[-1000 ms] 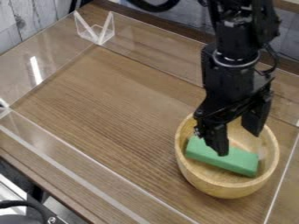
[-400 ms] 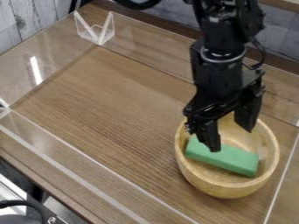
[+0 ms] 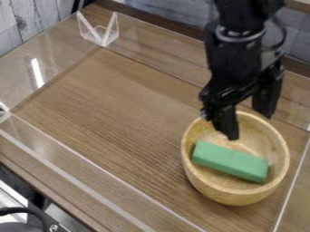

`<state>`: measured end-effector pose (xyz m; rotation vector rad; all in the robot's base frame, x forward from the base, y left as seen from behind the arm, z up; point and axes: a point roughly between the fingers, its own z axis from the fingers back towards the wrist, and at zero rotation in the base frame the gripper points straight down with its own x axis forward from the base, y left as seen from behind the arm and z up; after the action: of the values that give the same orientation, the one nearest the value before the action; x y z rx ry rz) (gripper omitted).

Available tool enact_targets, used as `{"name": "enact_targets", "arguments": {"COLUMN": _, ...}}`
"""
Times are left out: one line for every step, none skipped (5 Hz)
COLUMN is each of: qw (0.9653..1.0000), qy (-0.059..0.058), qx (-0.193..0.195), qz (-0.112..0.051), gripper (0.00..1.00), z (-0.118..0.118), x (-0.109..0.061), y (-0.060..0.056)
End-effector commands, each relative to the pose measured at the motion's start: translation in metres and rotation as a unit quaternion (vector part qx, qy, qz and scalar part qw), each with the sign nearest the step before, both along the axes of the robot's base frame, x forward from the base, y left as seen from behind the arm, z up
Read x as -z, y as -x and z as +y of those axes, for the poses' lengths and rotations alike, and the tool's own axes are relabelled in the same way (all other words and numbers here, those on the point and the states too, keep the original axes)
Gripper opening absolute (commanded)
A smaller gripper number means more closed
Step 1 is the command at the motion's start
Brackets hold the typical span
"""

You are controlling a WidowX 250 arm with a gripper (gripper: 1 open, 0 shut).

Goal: Put green object into wooden bowl

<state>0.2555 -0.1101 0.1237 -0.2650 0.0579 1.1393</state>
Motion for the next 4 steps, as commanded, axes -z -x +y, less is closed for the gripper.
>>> {"name": "enact_targets", "arguments": {"qw": 0.9991, "qy": 0.007, "qx": -0.015, "qz": -0.039, "gripper": 1.00, "z": -0.004, "x": -0.010, "y": -0.006}}
{"name": "enact_targets", "arguments": {"qw": 0.9983, "qy": 0.009, "qx": -0.030, "qz": -0.050, "gripper": 1.00, "z": 0.010, "x": -0.024, "y": -0.015}}
{"name": "enact_targets", "arguments": {"qw": 0.9959, "qy": 0.009, "qx": -0.045, "qz": -0.078, "gripper": 1.00, "z": 0.041, "x": -0.045, "y": -0.026}}
{"name": "enact_targets", "arguments": {"qw": 0.9924, "qy": 0.016, "qx": -0.068, "qz": -0.101, "gripper": 1.00, "z": 0.065, "x": -0.068, "y": -0.042}}
